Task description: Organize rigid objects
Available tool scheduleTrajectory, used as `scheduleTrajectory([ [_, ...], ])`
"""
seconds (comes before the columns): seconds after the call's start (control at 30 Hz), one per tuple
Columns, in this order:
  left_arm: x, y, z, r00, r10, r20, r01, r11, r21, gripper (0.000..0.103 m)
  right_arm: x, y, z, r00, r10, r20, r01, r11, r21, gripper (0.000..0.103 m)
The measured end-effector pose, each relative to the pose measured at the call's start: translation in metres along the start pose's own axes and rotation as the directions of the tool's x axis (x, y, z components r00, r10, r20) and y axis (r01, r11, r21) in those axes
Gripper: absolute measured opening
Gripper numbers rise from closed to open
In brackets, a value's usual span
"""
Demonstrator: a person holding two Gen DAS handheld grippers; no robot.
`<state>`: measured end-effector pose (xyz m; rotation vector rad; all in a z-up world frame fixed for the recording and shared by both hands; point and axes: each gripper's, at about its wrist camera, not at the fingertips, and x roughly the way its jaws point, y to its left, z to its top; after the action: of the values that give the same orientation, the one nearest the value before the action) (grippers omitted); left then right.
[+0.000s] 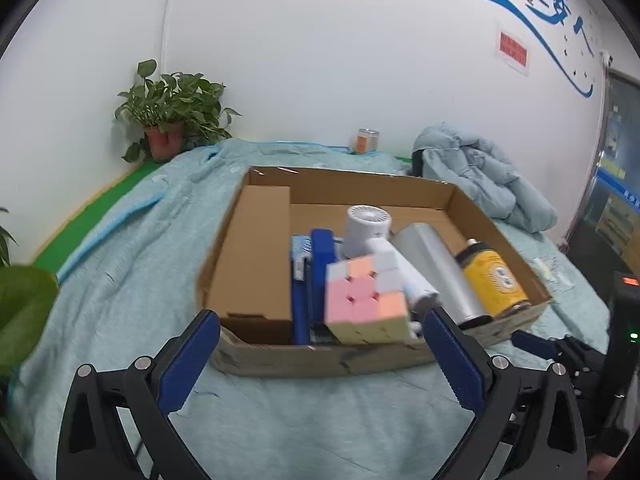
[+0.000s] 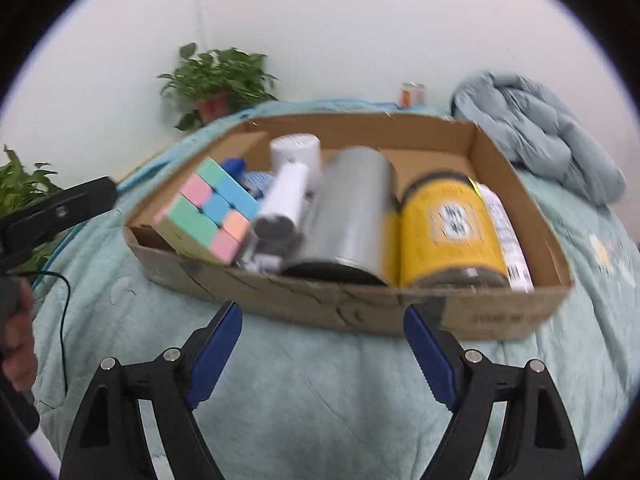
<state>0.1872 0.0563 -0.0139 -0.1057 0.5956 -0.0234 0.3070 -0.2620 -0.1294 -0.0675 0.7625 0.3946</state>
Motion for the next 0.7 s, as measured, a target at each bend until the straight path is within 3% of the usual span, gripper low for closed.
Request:
scheduleTrajectory([
  [0.3,-0.021,-0.039,-0.017,0.998,0.019,0.053,-0.019,1.0,-0.005,0.102,-0.035,-0.005,-0.009,0.996,-0.082,0.034,0.081,0.997,0.013,0.083],
  [0.5,-0.04,-0.054,-0.018,0.992,0.062,0.108,-0.064,0.998,0.017,0.102,-0.049,-0.004,-0.01,0.994,-0.086,0.061,0.087,0.996,-0.007,0.083],
  [0.7,-0.048,-0.049,-0.02,0.992,0.062,0.107,-0.061,0.998,-0.013,0.102,-0.062,-0.002,-0.011,0.992,-0.092,0.084,0.094,0.995,-0.019,0.083],
])
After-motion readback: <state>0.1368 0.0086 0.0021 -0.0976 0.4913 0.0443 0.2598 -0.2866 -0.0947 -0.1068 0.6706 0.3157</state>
